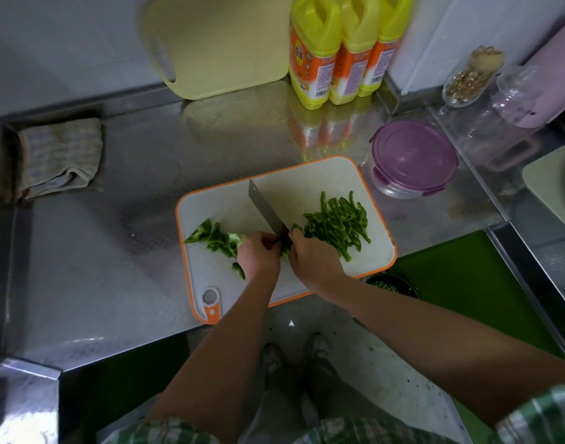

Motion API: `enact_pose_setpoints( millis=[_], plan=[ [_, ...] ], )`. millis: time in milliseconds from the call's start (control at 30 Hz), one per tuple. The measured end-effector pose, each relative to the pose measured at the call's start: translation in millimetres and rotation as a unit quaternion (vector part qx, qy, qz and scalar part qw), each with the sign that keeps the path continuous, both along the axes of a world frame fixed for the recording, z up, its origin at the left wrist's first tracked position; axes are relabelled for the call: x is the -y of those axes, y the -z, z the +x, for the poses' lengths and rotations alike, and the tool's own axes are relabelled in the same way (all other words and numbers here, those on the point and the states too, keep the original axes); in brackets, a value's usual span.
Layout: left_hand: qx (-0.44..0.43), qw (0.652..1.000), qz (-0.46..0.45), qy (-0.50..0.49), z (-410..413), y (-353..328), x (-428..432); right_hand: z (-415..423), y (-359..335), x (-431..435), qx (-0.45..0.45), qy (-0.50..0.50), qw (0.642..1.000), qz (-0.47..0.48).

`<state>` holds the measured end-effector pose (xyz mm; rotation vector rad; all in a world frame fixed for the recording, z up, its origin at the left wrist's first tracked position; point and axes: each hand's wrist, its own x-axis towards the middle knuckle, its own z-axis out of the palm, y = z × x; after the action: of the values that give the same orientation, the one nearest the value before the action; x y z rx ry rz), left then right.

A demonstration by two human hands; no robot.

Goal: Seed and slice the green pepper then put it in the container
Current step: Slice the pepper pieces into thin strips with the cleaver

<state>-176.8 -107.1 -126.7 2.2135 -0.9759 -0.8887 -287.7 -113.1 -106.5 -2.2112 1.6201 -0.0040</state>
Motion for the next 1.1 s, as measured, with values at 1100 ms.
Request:
enact_pose_setpoints(
  millis=[1100],
  plan=[
    [-0.036,0.995,0.027,-0.089,-7,-6,-3,-12,-21,-9,0.060,0.016,0.997,0.055]
  ],
)
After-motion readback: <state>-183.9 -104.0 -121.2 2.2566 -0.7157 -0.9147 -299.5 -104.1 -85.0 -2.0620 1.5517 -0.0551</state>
